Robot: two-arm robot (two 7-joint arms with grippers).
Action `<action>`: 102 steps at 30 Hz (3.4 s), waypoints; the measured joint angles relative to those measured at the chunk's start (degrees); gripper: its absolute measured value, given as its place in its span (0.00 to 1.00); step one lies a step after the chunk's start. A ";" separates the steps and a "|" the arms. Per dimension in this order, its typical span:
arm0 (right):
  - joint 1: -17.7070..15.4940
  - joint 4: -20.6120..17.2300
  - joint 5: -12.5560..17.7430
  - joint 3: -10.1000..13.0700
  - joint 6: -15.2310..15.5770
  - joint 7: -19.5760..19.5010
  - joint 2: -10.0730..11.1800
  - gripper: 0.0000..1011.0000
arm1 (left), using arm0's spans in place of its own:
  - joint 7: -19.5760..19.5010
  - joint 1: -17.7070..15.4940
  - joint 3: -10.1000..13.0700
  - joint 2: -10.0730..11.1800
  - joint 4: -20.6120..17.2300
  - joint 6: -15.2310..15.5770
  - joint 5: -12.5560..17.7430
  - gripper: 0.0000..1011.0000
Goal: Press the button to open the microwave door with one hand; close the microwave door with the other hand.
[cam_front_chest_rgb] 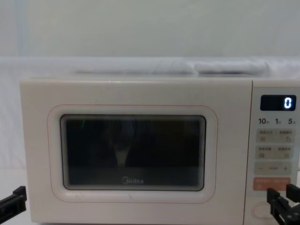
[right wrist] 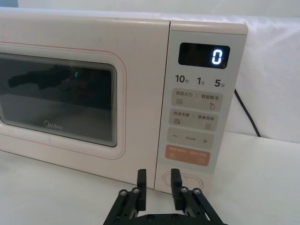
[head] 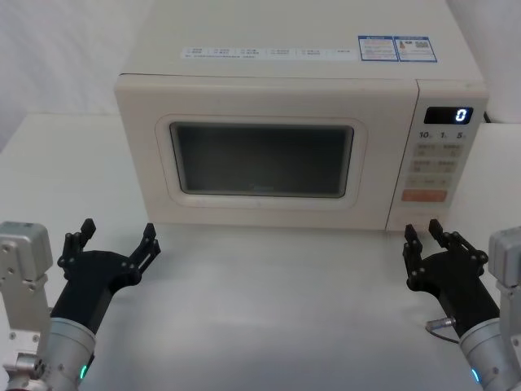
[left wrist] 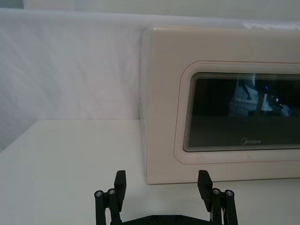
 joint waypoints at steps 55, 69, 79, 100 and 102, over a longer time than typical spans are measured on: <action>1.46 1.52 1.04 1.48 2.98 3.72 -1.60 0.00 | 0.00 0.00 0.00 0.00 0.00 0.00 0.00 0.99; 5.43 4.95 1.55 2.79 11.43 6.47 -4.57 0.00 | 0.00 0.00 0.00 0.00 0.00 0.00 0.00 0.99; 7.94 6.72 0.66 3.61 16.24 6.14 -6.58 0.00 | 0.00 0.00 0.00 0.00 0.00 0.00 0.00 0.99; 10.80 11.13 -0.99 6.52 16.13 4.73 -9.36 0.00 | 0.00 0.00 0.00 0.00 0.00 0.00 0.00 0.99; 11.18 11.55 -1.11 6.67 16.02 4.75 -9.46 0.00 | 0.00 0.00 0.00 0.00 0.00 0.00 0.00 0.99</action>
